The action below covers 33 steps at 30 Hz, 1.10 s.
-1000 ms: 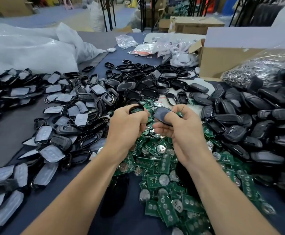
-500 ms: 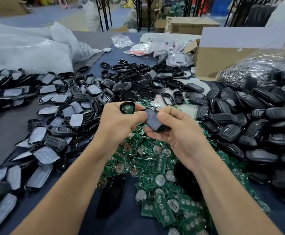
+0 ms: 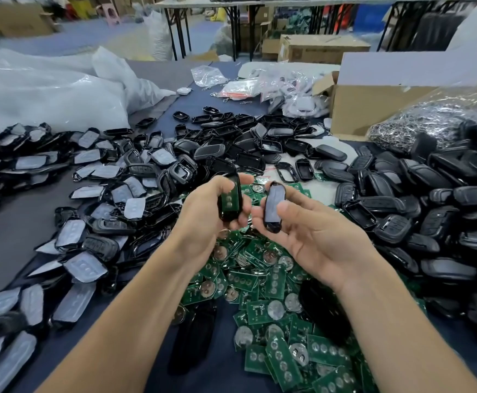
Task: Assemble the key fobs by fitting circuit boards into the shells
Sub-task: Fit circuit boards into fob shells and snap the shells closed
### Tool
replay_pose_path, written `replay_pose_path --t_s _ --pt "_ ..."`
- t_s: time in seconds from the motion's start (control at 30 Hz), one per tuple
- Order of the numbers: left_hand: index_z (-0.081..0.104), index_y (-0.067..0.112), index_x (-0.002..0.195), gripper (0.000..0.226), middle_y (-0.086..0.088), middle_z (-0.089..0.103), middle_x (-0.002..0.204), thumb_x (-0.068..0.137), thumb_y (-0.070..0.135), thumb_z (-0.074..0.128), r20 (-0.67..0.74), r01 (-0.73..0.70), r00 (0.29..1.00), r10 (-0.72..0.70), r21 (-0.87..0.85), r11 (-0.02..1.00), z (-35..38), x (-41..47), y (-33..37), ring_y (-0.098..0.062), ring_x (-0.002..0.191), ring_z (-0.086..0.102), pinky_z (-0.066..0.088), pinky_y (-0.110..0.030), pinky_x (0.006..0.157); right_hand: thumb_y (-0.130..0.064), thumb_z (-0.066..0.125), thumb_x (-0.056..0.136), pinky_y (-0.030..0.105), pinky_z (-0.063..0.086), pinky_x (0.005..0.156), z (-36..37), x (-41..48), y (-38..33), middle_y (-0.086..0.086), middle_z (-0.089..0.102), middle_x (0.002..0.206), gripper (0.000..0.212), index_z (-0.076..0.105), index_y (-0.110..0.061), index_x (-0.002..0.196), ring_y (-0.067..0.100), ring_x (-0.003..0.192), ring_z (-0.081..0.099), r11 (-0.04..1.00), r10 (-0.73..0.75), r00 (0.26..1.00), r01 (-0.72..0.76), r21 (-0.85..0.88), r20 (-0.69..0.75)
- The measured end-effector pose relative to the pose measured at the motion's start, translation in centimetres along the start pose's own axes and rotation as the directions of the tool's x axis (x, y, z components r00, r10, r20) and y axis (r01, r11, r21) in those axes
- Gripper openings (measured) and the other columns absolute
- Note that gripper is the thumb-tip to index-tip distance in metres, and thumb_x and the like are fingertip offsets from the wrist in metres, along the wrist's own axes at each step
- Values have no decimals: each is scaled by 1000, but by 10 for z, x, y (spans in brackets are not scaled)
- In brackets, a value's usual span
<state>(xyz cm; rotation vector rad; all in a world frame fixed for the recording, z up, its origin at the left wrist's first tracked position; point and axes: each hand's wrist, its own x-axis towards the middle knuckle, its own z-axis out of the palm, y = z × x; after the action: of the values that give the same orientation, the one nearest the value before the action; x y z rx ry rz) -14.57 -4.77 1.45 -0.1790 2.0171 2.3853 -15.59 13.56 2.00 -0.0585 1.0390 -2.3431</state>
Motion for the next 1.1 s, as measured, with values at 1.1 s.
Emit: replay_pose_path --t_s 1.1 --pt "75 16 125 34 -7 82 99 95 1 72 57 -101 994 95 108 989 11 -10 2 -21 90 79 63 -27 71 -5 90 66 5 50 79 8 1 20 -33 71 94 53 79 -41 104 -8 90 67 315 -684 729 308 -898 10"
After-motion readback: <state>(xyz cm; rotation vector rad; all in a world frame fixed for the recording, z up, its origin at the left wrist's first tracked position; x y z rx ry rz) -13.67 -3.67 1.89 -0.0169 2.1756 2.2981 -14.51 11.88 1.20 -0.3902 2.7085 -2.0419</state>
